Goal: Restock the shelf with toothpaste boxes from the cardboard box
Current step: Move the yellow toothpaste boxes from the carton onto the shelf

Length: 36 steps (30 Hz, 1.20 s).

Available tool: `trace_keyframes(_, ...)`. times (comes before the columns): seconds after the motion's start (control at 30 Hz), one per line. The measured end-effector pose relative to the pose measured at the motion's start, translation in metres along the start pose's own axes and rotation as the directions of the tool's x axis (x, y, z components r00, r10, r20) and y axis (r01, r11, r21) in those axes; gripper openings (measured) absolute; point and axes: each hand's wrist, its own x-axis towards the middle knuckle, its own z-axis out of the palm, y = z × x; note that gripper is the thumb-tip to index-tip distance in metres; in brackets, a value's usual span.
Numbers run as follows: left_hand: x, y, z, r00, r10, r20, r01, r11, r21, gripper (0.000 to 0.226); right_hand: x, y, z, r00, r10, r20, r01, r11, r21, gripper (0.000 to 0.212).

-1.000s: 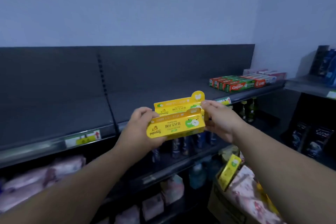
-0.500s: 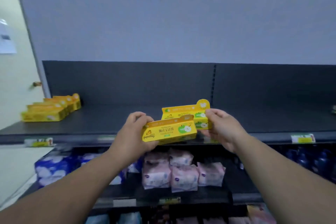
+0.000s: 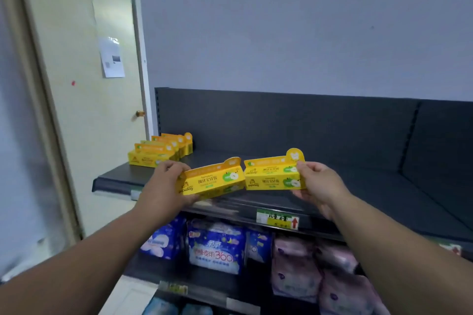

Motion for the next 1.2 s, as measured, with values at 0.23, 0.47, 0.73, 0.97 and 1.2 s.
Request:
trace_keyframes(0.23, 0.056, -0.054, -0.017, 0.984, -0.177, 0.017, 0.172, 0.973, 0.155, 0.070, 0.059, -0.004, 0.054, 0.990, 0.001, 0.141, 0.007, 0.999, -0.053, 0.022)
trace_keyframes(0.47, 0.099, -0.106, -0.035, 0.936, -0.308, 0.172, 0.240, 0.913, 0.330, 0.069, 0.104, 0.005, 0.107, 0.952, 0.065, 0.299, -0.021, 0.989, -0.149, 0.026)
trace_keyframes(0.73, 0.138, -0.162, -0.044, 0.897, -0.260, 0.358, 0.176, 0.952, 0.250, 0.052, 0.126, 0.015, 0.164, 0.943, -0.057, 0.328, 0.261, 0.738, -0.623, 0.054)
trace_keyframes(0.97, 0.176, -0.212, -0.049, 0.849, -0.112, 0.517, -0.043, 0.960, 0.277, 0.067, 0.136, 0.008, 0.215, 0.972, -0.088, 0.219, 0.231, 0.534, -0.813, 0.063)
trace_keyframes(1.2, 0.191, -0.227, -0.051, 0.864, 0.145, 0.482, -0.213, 0.973, 0.089, 0.073, 0.148, 0.015, 0.253, 0.989, -0.118, 0.089, 0.136, 0.496, -0.857, 0.072)
